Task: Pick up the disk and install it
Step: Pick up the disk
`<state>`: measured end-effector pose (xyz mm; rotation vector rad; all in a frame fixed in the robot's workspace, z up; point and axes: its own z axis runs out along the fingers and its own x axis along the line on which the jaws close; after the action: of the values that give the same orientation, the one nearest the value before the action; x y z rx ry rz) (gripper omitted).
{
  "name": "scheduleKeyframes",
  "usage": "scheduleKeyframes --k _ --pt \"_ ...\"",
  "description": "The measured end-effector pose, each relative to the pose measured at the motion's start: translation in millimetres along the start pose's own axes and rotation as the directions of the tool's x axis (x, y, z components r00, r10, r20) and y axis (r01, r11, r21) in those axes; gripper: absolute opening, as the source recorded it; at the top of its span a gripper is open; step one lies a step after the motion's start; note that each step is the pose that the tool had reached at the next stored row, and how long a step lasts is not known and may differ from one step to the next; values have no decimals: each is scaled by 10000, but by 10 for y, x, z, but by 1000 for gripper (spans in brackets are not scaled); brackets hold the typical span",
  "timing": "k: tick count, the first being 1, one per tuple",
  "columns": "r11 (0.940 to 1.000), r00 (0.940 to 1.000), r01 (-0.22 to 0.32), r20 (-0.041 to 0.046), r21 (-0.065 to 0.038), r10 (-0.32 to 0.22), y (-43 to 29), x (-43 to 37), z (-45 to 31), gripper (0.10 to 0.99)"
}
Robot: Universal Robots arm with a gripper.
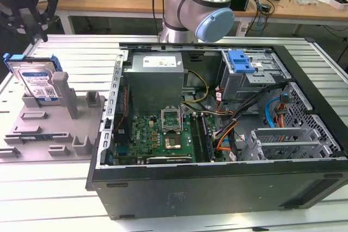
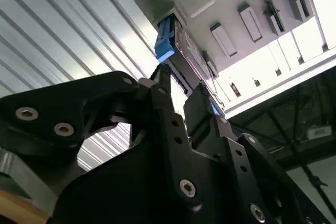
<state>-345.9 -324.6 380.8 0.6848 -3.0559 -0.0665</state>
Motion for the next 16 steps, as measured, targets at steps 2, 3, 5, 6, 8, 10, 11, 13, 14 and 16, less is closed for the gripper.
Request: scheduleKeyframes --k 2,3,5,6,8,10,11,13,14,16 --pt "9989 9989 474 -21 -1 -474 0 0 6 416" --pt "9978 9978 664 -30 -1 -664 -1 0 8 416" --pt "9949 9948 1013 -45 -3 -1013 -1 0 11 482" --pt "9934 9934 1143 -52 -4 -1143 -1 0 12 482" --pt "9888 9888 1489 -70 1 -1489 -1 -1 13 482" --pt "9803 9803 1974 -99 10 -1974 -1 0 15 482" --pt "9766 9766 2149 -111 13 -2149 -1 0 15 482" --pt "9679 9678 2514 -133 19 -2514 -1 0 17 482" --pt "9625 9624 2714 -145 19 -2713 -1 0 17 482" --pt "9498 9496 3130 -166 16 -3129 -1 0 20 482"
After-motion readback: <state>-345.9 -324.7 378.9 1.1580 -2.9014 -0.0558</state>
